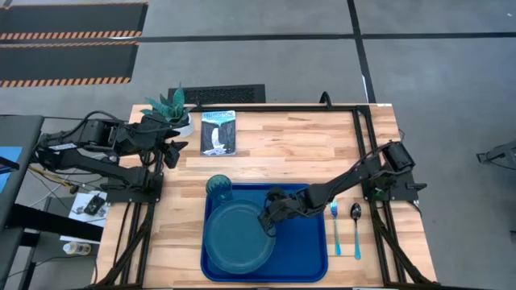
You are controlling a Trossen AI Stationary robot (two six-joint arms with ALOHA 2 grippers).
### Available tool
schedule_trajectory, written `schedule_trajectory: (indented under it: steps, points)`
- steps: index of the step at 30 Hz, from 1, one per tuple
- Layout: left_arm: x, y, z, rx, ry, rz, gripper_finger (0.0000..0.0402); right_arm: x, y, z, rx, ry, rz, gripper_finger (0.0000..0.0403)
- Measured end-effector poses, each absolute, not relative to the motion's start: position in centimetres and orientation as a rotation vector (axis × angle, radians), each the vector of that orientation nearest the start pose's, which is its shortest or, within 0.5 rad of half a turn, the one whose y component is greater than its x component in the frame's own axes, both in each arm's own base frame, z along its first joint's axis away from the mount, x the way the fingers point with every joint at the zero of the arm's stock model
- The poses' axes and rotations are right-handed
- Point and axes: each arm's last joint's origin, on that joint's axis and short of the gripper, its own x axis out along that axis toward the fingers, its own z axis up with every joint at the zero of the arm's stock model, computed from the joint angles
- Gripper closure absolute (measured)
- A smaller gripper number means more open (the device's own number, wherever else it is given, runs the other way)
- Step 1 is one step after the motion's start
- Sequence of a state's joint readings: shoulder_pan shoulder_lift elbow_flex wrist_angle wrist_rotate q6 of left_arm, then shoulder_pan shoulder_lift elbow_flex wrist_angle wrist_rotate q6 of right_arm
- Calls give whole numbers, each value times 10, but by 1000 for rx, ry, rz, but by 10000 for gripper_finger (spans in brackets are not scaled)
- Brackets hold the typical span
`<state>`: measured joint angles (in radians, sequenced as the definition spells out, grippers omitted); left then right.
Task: Pick and place plate/cup/fork/spoon on tray
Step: Put the blue plate on the blue serving tray to the bottom of the blue glass
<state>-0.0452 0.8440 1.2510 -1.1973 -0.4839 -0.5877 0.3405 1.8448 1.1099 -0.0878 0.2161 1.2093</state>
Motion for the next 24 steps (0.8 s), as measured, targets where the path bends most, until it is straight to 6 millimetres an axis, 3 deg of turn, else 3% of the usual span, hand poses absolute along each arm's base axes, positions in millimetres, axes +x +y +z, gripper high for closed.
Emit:
schedule_trajectory:
  steps: [7, 24]
  points:
    - [112, 8, 387, -342, 616, 623, 187, 365, 123, 155, 939, 742, -358, 379]
    - [112, 8, 387, -341, 616, 623, 187, 367, 120, 156, 955, 740, -340, 380]
